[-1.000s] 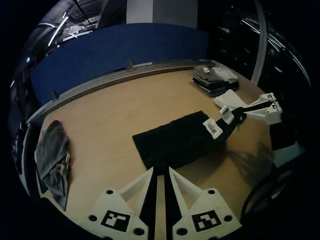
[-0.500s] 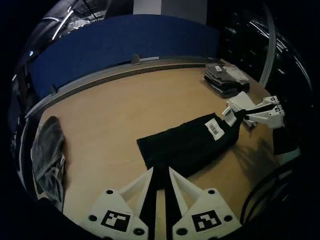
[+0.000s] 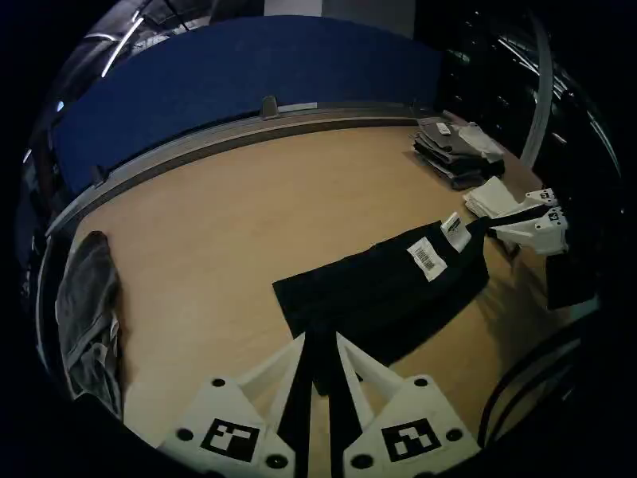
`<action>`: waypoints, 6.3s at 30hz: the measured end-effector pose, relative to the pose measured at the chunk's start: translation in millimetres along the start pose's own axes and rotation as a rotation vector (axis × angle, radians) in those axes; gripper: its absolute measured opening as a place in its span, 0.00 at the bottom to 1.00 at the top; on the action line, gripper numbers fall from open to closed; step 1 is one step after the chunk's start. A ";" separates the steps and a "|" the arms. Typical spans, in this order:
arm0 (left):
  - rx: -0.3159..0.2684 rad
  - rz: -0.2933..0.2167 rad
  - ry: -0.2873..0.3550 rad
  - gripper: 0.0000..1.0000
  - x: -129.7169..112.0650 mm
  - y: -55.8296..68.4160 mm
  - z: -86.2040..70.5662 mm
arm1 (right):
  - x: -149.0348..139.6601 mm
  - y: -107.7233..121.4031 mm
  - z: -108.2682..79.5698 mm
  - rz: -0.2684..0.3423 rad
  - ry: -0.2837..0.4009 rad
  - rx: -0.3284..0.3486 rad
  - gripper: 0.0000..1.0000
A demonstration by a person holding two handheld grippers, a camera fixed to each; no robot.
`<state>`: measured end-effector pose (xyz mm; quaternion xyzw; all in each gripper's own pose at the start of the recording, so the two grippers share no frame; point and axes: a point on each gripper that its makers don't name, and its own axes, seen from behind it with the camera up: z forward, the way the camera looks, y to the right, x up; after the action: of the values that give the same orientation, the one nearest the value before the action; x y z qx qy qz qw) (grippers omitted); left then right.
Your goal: Fold towel
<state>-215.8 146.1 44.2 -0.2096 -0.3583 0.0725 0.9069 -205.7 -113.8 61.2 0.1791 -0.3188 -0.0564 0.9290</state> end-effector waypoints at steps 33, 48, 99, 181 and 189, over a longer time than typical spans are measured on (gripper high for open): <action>0.051 -0.005 -0.048 0.16 -5.8 -20.9 47.9 | -9.5 19.7 40.3 0.010 -0.066 -0.073 0.32; 0.129 -0.015 -0.044 0.62 -2.0 -40.6 52.2 | -9.7 38.6 45.0 -0.014 -0.070 -0.159 0.98; 0.143 -0.138 -0.042 0.91 -43.4 -30.7 -4.2 | -53.0 9.4 5.3 -0.015 -0.066 -0.108 1.00; 0.142 -0.223 -0.032 0.91 -65.0 -14.8 -30.4 | 17.5 -20.4 -13.0 -0.038 0.008 0.085 0.03; 0.150 -0.235 -0.018 0.91 -62.5 -22.5 -33.0 | 54.0 -32.8 -9.5 -0.101 0.038 0.106 0.03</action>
<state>-239.6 97.4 -6.5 -0.0971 -0.3821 -0.0055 0.9190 -156.9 -153.3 73.0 0.2451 -0.2943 -0.0826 0.9200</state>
